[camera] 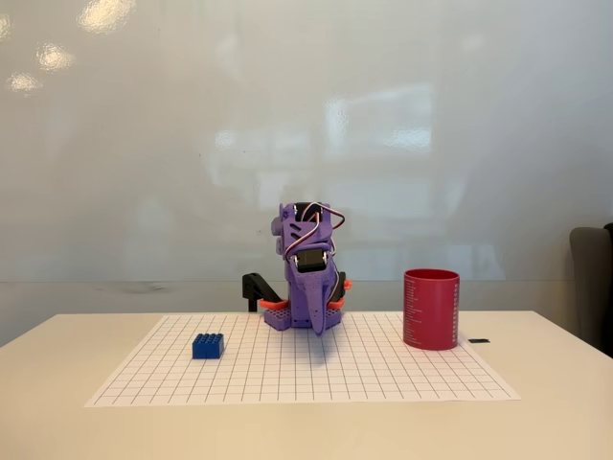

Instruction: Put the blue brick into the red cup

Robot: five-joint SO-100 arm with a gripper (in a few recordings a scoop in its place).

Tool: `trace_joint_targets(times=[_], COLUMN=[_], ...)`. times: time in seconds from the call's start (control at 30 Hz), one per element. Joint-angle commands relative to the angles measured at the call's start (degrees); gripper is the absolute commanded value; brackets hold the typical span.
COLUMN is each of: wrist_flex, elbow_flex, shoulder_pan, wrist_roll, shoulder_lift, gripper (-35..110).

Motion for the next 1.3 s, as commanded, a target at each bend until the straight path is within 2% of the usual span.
trace_joint_targets(times=[0.0,0.63,0.8,0.97,1.03,1.27], wrist_flex=[-1.1,0.0,7.2,8.9,10.7,19.1], elbow_flex=[-1.2,-1.6,-9.2,-16.6,-22.7,-50.4], shoulder_pan=[-0.6,-0.2,-0.4,1.1,0.9,2.5], wrist_roll=[-1.8,-1.4,-0.8,-3.9,-4.0,-3.9], shoulder_lift=[0.2,0.2,0.2,-0.3,-4.5,-35.9], gripper=[0,-1,-1,-1,-1,-1])
